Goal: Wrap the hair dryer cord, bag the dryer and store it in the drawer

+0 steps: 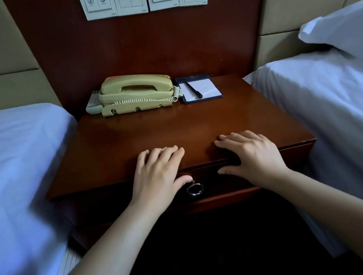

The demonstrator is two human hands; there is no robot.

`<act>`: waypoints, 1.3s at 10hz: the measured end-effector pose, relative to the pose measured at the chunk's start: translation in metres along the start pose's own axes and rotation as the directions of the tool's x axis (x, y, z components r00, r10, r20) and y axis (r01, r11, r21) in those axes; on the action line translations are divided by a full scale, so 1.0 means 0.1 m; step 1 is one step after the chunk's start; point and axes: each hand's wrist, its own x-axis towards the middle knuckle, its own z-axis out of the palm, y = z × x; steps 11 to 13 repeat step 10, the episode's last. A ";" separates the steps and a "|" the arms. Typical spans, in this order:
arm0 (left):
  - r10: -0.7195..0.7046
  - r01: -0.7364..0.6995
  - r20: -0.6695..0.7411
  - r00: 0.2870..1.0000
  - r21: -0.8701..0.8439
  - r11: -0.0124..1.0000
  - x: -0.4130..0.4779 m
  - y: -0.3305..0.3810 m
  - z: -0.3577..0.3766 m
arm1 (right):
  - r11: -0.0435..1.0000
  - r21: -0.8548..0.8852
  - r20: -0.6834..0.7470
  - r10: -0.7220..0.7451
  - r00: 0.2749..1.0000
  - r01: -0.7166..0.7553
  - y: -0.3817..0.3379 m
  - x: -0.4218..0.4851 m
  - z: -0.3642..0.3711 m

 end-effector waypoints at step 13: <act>-0.130 0.300 0.616 0.777 -0.182 0.936 0.50 0.25 -1.87 | 0.949 0.146 0.480 0.178 0.859 -0.279 -0.22 0.25 -1.59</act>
